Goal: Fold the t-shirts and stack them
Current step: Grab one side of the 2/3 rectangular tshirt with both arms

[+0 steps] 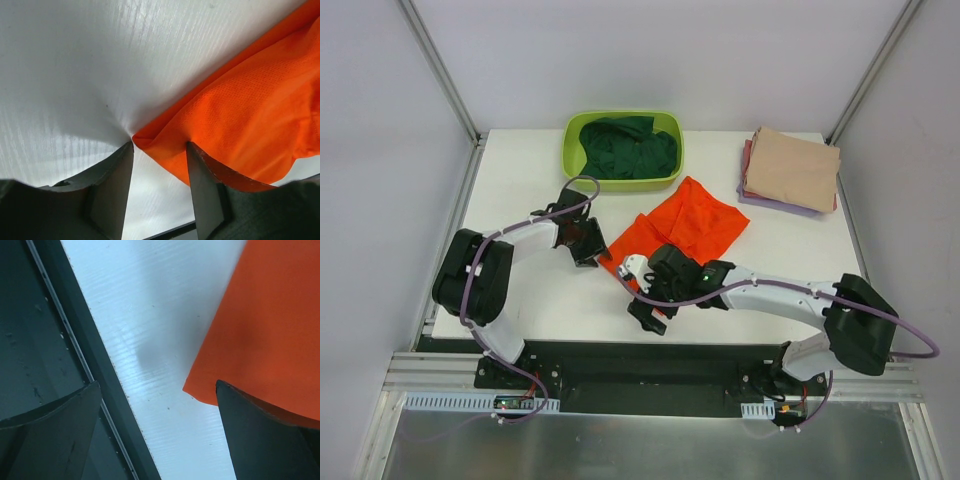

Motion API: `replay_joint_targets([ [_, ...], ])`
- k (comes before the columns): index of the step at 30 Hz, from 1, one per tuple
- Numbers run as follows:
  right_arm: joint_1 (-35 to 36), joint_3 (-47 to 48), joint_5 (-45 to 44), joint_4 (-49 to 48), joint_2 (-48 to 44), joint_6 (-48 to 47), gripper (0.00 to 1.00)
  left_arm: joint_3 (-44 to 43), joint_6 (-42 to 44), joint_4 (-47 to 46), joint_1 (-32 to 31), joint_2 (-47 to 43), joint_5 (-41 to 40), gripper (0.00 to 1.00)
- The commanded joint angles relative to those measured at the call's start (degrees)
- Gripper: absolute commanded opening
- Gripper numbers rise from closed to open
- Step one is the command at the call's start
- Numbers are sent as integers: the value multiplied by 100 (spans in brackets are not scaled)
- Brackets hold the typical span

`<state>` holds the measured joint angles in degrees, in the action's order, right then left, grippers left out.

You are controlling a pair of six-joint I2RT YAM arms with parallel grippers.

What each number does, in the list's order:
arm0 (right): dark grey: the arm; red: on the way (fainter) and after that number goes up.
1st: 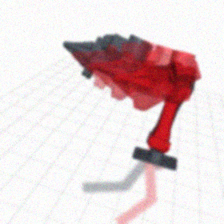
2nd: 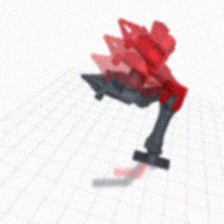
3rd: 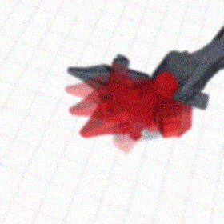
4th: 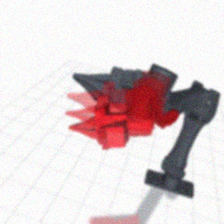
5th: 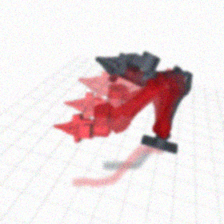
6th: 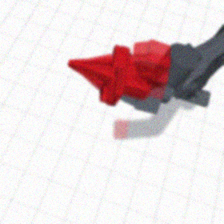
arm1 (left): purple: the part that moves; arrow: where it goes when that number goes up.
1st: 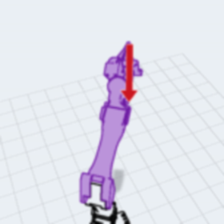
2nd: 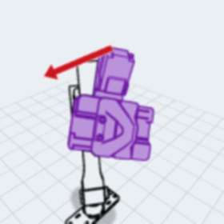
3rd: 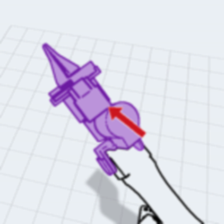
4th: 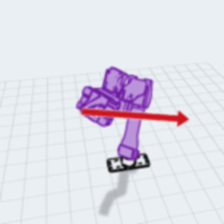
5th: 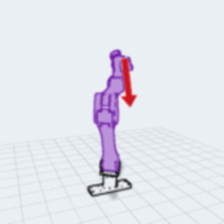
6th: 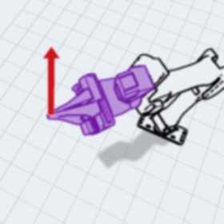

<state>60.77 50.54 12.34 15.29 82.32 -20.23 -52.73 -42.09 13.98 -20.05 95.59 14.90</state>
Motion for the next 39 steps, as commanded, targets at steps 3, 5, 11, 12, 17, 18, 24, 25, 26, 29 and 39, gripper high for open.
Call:
replay_joint_targets([
  [3, 101, -27, -364, 220, 345, -288, 96, -159, -98, -27, -34, 407, -101, 37],
  [5, 110, -27, -451, 229, 468, -280, 93, -176, -98, -27, -34, 434, -83, 29],
  [11, 163, -36, -644, 370, 680, -175, 79, -150, -107, -27, -34, 399, -92, 1],
  [12, 180, -62, -715, 387, 706, -140, 76, -150, -98, -27, -34, 399, -92, 0],
  [17, 216, -97, -1119, 387, 969, 45, 71, -150, -72, -27, -34, 364, -22, 0],
  [18, 233, -80, -1198, 370, 1039, 71, 70, -141, -63, -9, -34, 346, -22, 0],
  [24, 400, 52, -1805, 361, 1374, 300, 36, -27, -72, -9, -34, 66, -74, 0],
  [25, 435, 78, -1736, 361, 1357, 326, 24, 17, -98, -9, -34, -5, -75, 0],
  [26, 461, 104, -1561, 369, 1313, 344, 17, 43, -98, 26, -34, -110, -66, 0],
  [29, 514, 70, -744, 203, 989, 467, 0, 315, -151, 149, -25, -610, -284, 0],
  [39, 620, 245, 1989, -527, -427, 1240, 1, 818, -266, 1510, 45, -3395, -1770, 0],
])
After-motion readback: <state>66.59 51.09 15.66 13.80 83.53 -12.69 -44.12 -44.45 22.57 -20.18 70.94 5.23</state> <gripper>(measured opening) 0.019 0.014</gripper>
